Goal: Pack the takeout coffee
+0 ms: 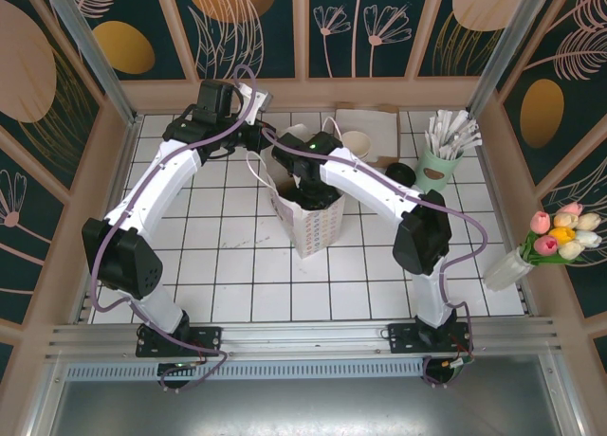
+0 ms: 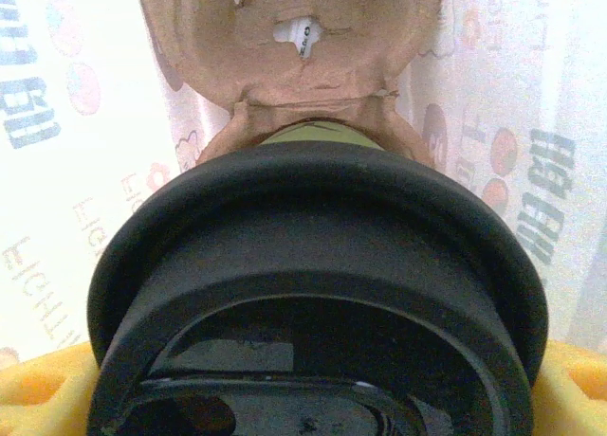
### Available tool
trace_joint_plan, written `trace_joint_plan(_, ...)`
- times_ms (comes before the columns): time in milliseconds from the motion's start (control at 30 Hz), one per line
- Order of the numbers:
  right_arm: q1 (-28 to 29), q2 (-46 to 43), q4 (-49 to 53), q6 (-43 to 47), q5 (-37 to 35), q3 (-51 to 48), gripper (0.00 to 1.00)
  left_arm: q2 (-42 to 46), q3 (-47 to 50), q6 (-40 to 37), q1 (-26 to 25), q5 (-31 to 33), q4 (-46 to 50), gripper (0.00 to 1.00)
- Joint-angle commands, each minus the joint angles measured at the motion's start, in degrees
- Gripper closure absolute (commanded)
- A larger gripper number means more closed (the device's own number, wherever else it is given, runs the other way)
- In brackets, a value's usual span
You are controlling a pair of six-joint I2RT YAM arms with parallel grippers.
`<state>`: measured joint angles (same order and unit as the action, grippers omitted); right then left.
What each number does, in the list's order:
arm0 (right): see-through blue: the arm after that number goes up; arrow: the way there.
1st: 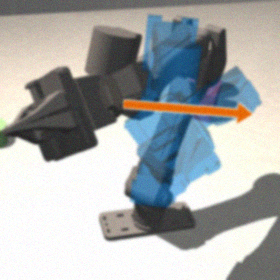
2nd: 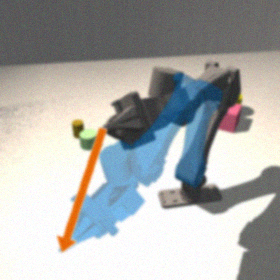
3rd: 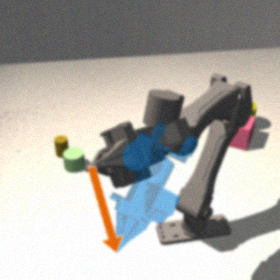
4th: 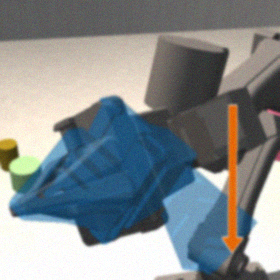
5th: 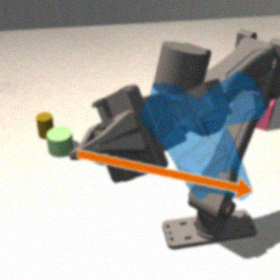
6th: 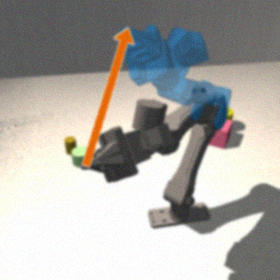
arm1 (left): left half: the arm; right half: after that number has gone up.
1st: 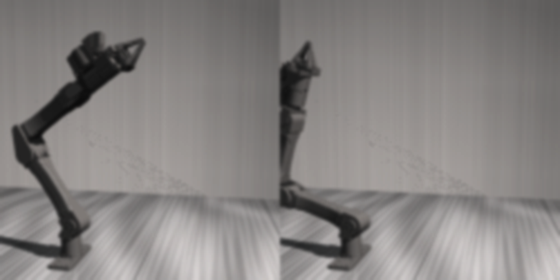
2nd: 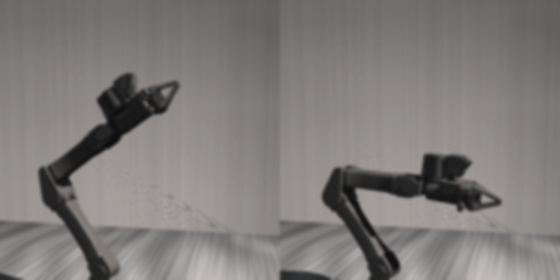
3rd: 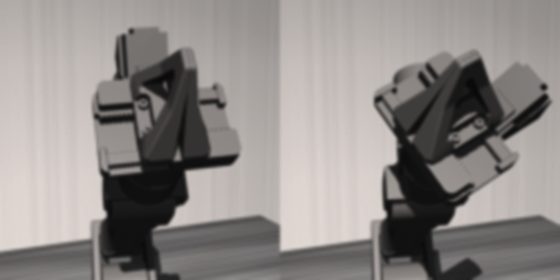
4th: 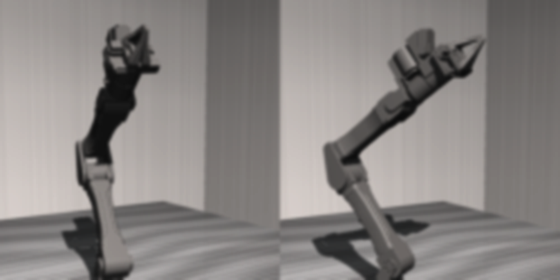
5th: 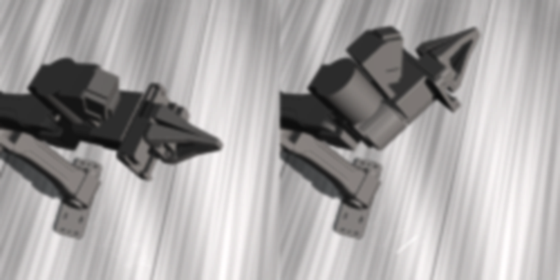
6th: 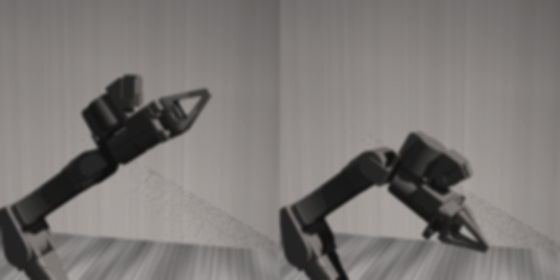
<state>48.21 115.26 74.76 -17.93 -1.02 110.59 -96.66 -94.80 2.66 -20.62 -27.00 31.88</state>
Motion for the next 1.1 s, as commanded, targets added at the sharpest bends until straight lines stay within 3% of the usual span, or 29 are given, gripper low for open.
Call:
trace_joint_plan(0,-0.1,0.9,-0.4,0.9,-0.1,-1.3,0.48,2.1,0.6,-0.4,0.0,-0.6,-1.9,1.00)
trace_joint_plan(1067,-0.7,-0.7,-4.0,1.5,-1.5,-3.1,0.49,2.5,0.6,-0.1,0.0,0.4,-1.1,1.00)
